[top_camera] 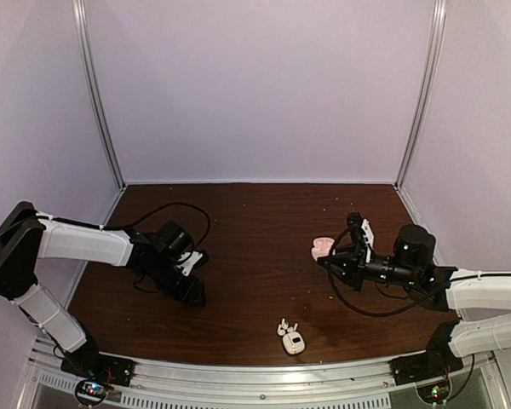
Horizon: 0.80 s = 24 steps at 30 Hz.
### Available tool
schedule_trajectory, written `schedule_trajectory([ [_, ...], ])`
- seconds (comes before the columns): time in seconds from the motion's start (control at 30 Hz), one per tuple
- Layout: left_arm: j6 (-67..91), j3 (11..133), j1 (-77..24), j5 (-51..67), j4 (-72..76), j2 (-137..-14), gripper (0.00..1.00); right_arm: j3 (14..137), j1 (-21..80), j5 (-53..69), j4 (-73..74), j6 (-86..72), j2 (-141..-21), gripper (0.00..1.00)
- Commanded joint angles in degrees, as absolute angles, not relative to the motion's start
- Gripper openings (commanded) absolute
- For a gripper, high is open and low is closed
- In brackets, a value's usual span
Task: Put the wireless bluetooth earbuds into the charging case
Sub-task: Adjust the right earbud at the center of the board.
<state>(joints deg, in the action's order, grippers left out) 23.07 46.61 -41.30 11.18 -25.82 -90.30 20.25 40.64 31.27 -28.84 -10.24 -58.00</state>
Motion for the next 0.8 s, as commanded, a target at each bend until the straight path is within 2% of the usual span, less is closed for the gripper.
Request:
schedule_trajectory([
  [0.0,25.65,44.24,-41.53,15.23,-26.43,-85.83,0.6,19.6,41.04,30.41,-28.66,-9.25,-57.06,0.0],
  [0.3,25.38,52.38,-41.57,5.06,-32.78,-88.11,0.59,20.31,41.01,30.7,-28.61,-9.55,-57.74,0.0],
  [0.6,18.75,59.97,-41.57,1.54,-40.86,-96.39,0.4,20.66,40.92,29.94,-26.21,-9.01,-56.69,0.0],
  [0.77,16.68,61.22,-41.62,1.9,-42.09,-98.9,0.35,20.59,40.9,30.01,-26.5,-9.23,-57.27,0.0],
])
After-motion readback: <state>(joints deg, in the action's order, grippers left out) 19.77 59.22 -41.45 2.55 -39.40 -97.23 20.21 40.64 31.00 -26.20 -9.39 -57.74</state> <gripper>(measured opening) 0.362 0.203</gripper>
